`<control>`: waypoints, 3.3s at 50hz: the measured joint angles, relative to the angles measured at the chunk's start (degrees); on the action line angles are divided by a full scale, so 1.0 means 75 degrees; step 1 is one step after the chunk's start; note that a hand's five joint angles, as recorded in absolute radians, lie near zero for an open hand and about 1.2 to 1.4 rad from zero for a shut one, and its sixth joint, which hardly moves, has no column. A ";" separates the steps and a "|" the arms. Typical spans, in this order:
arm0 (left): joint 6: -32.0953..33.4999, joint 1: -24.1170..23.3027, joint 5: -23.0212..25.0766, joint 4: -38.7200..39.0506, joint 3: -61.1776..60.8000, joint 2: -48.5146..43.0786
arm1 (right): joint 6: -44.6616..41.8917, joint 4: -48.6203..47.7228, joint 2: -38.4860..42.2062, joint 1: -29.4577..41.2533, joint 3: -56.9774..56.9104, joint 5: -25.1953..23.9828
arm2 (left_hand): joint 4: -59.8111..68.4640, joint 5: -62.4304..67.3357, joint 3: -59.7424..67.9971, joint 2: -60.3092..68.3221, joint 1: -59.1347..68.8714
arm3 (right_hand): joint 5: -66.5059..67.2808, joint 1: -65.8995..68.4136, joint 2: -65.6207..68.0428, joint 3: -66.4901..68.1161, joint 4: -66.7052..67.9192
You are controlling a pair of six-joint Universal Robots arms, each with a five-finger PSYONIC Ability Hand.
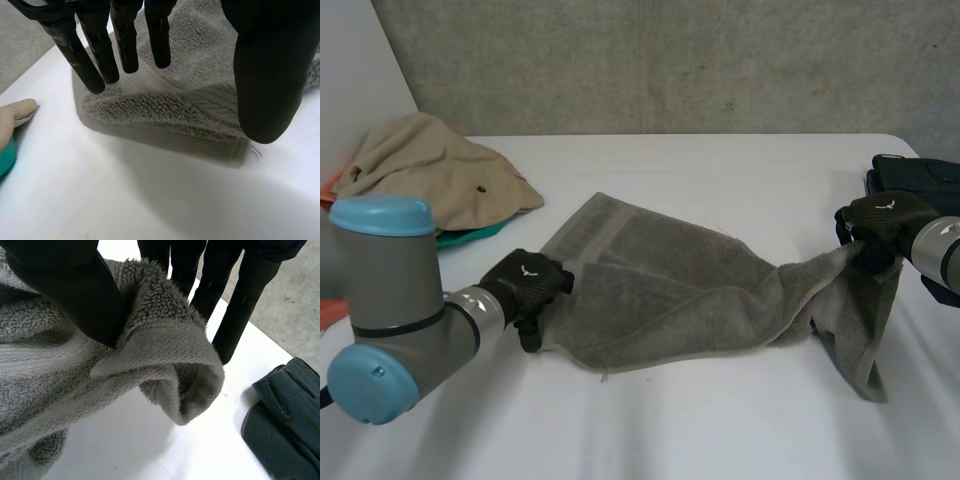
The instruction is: Fold the laundry.
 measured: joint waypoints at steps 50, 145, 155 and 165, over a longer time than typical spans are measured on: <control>-0.1582 0.0715 -0.0801 0.1290 0.6805 -0.0773 | 0.1258 -0.4082 0.1176 0.1057 -0.3918 0.1018 | 0.6036 0.5737 0.5917 0.6015 0.5662 | 0.0059 -0.0006 0.0000 0.0013 0.0028; 0.0384 0.0723 -0.0991 -0.0370 0.6830 0.0400 | 0.0747 -0.2672 -0.0031 0.0913 -0.4087 0.1033 | 0.6040 0.5737 0.5924 0.6018 0.5662 | 0.0036 0.0278 0.0062 0.0014 0.0016; -0.1058 0.1078 -0.0655 0.0476 0.5965 0.0704 | 0.1102 -0.3956 -0.0270 0.0898 -0.3232 0.0818 | 0.6040 0.5737 0.5924 0.6018 0.5662 | 0.0031 0.0278 0.0062 0.0014 0.0018; -0.1089 0.1305 -0.0077 0.0289 0.3771 0.0139 | 0.0322 -0.2932 0.0312 0.1078 -0.1401 0.0384 | 0.6040 0.5737 0.5925 0.6020 0.5662 | 0.0031 0.0278 0.0062 0.0021 0.0024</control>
